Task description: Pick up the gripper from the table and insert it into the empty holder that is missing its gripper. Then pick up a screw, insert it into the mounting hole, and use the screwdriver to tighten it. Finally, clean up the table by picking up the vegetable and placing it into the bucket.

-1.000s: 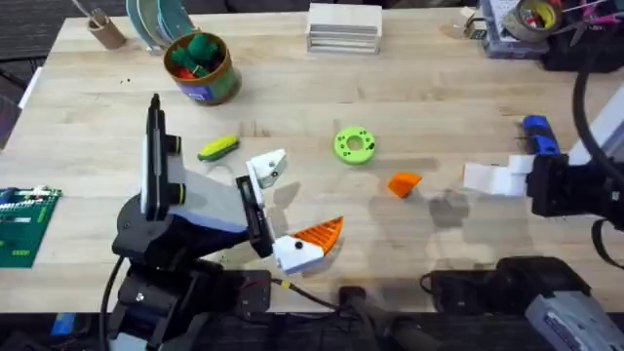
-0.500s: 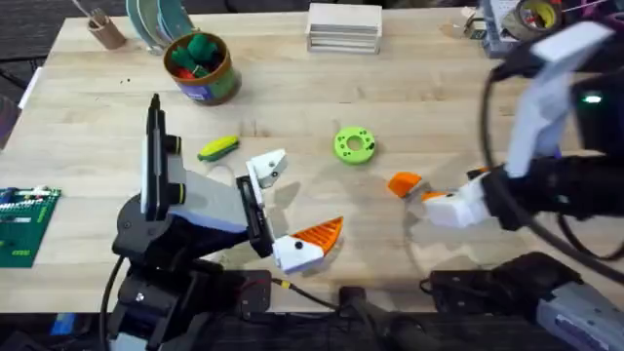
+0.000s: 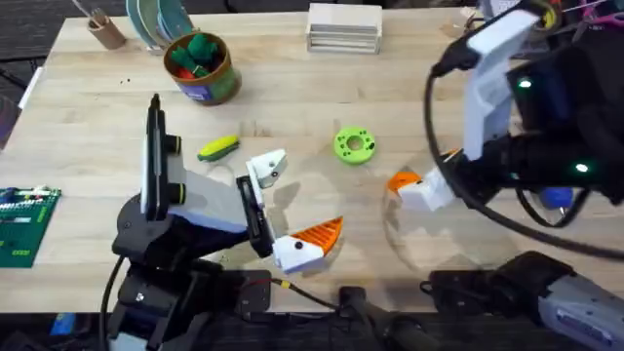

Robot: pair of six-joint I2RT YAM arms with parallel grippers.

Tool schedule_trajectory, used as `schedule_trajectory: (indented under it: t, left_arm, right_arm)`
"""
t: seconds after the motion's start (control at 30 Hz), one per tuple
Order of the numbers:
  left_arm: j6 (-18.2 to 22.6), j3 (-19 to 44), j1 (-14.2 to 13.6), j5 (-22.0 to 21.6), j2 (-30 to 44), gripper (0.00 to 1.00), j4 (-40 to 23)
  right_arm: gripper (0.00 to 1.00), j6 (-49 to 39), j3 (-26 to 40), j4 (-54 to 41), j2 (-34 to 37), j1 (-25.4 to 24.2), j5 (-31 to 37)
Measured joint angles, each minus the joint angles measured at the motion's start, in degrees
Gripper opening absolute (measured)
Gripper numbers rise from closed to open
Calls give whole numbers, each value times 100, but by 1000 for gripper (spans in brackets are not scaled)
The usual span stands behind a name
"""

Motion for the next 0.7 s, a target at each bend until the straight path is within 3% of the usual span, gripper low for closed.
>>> schedule_trajectory:
  t: [0.4,0.53,0.7]
  left_arm:
    - [0,0,0,1,0,993,0]
    - [0,0,0,-1,0,993,0]
    - [1,0,-1,1,0,992,0]
  right_arm:
    - [983,-466,0,149,1156,11,69]
    - [934,-492,2,153,1350,11,76]
    - [779,-525,0,251,1559,115,76]
